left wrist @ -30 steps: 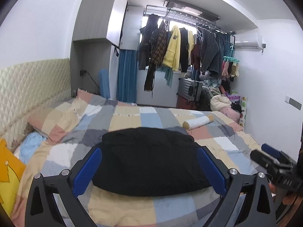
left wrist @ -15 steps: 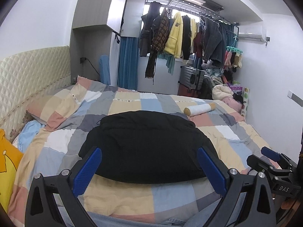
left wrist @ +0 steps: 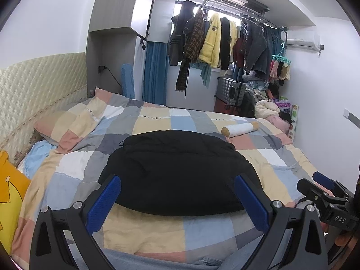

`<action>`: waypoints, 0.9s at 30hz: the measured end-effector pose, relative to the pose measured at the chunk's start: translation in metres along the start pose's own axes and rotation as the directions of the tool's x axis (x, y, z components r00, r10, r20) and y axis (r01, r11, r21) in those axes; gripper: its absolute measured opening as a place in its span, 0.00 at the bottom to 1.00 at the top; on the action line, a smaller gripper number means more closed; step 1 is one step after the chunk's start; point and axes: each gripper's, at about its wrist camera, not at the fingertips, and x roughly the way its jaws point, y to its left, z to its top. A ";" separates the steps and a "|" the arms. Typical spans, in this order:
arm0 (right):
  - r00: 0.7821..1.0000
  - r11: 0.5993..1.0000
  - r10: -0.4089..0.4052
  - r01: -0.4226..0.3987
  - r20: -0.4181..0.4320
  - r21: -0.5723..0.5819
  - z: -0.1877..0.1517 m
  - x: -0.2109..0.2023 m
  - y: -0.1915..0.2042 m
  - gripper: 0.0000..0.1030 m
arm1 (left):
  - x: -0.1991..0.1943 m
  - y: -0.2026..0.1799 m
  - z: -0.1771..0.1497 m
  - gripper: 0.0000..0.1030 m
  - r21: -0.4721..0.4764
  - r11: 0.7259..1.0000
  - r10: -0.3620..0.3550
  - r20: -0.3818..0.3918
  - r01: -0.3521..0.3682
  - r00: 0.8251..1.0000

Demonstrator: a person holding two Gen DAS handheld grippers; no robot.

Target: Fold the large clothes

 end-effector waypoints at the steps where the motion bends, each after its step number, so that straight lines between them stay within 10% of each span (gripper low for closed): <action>1: 1.000 1.000 -0.001 0.001 0.000 0.001 0.000 0.000 0.000 1.00 | 0.000 0.000 0.000 0.99 0.000 1.000 0.000 -0.001 0.000 1.000; 27: 1.000 0.999 -0.027 0.027 -0.016 0.017 -0.001 0.005 -0.007 1.00 | 0.004 -0.014 -0.005 0.99 0.046 0.998 0.034 -0.031 -0.032 0.999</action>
